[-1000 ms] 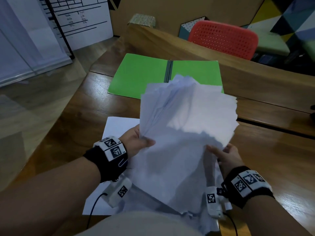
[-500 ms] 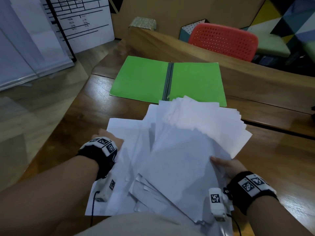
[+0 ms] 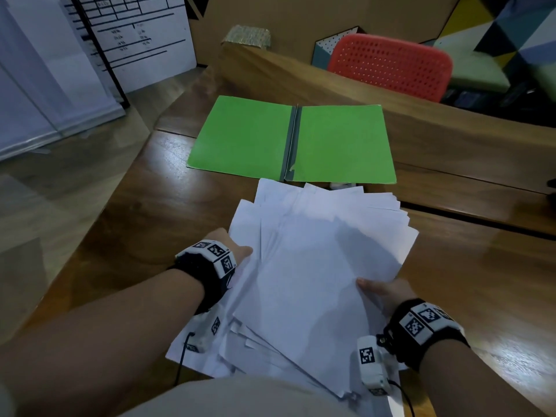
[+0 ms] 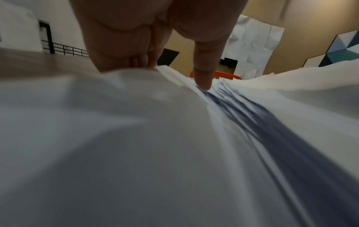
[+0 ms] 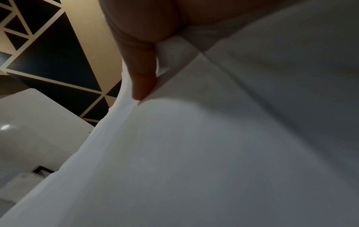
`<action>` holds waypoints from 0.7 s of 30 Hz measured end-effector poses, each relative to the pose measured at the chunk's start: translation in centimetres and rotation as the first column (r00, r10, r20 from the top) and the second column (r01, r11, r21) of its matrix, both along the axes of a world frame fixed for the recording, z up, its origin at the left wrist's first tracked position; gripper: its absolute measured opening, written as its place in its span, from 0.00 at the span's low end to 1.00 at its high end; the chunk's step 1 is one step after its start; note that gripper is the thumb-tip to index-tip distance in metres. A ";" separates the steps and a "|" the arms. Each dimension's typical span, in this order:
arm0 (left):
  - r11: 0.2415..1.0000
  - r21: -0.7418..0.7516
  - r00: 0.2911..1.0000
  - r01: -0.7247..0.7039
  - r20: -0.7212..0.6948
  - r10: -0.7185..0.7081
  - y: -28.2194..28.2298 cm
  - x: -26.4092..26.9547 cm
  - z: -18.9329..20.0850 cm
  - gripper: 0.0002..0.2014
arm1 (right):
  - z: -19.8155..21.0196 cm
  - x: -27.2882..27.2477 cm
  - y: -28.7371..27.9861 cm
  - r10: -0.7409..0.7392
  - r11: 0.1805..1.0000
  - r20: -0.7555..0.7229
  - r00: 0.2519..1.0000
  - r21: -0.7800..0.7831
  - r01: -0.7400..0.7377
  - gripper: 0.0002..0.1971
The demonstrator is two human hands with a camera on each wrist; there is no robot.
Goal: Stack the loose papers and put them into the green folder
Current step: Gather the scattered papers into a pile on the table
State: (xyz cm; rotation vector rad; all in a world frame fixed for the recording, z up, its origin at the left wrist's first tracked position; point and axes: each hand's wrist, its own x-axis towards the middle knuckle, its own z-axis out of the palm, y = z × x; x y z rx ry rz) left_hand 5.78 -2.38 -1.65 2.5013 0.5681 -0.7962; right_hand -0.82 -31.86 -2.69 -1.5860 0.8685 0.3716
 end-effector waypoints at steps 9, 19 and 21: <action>1.000 -0.013 0.997 -0.007 0.075 0.008 -1.4 -0.3 0.2 0.24 | 0.6 -0.2 -0.9 0.022 0.999 0.038 0.999 -0.035 -0.020 0.14; 0.999 -0.033 0.998 0.010 0.054 -0.009 -2.0 -0.6 0.5 0.28 | -0.7 1.6 0.9 0.002 0.990 0.070 0.998 -0.141 0.008 0.23; 0.999 -0.027 0.999 0.019 0.050 -0.017 -2.3 -0.6 0.6 0.29 | -0.7 1.8 2.1 0.004 0.996 0.074 0.997 -0.092 0.002 0.21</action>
